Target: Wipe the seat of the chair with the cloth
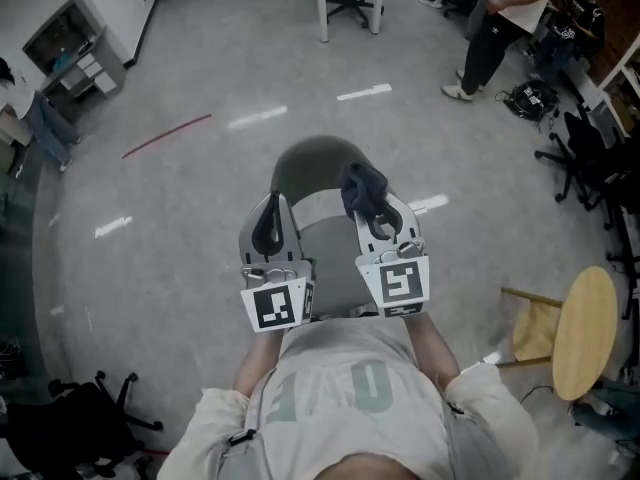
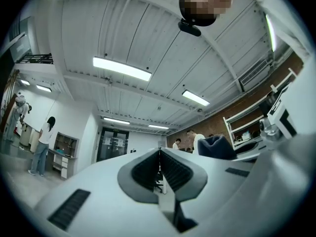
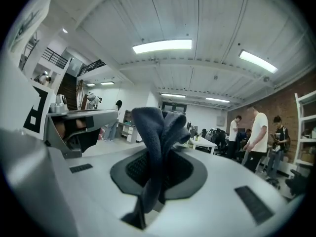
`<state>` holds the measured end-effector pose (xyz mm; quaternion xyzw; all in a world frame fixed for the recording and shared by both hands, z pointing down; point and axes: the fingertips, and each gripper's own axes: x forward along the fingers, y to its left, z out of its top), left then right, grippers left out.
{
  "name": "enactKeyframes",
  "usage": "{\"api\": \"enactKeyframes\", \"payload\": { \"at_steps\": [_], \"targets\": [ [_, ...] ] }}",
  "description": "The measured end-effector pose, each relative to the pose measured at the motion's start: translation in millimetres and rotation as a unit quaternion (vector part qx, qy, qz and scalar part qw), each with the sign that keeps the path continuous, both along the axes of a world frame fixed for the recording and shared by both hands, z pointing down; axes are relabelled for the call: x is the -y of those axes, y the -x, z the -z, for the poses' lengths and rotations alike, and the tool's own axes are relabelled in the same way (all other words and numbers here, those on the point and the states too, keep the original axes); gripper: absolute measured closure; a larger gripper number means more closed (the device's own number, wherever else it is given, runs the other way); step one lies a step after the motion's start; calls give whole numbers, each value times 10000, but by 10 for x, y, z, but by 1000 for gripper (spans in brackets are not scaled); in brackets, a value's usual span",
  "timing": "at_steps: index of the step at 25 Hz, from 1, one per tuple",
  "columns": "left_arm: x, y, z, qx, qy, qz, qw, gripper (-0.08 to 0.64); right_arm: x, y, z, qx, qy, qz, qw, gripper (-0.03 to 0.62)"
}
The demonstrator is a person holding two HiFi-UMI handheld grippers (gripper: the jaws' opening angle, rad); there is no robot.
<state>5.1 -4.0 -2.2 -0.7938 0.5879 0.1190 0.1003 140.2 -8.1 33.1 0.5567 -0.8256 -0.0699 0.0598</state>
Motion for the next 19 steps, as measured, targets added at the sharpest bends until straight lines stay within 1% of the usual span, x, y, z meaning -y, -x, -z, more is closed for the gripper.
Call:
{"api": "enactKeyframes", "payload": {
  "at_steps": [2,4,10,19],
  "targets": [
    [5,-52,63,13,-73,-34,10000,545,-19,11,46,-96,-37,62,9999,543],
    [7,-59,80,20,-95,-49,9999,545,-37,34,54,-92,-85,90,9999,543],
    [48,94,15,-65,-173,2,9998,545,-36,142,50,-197,-169,112,9996,543],
    [17,-135,120,-102,-199,85,9997,545,-45,-67,269,-259,-282,182,9991,543]
  ]
}}
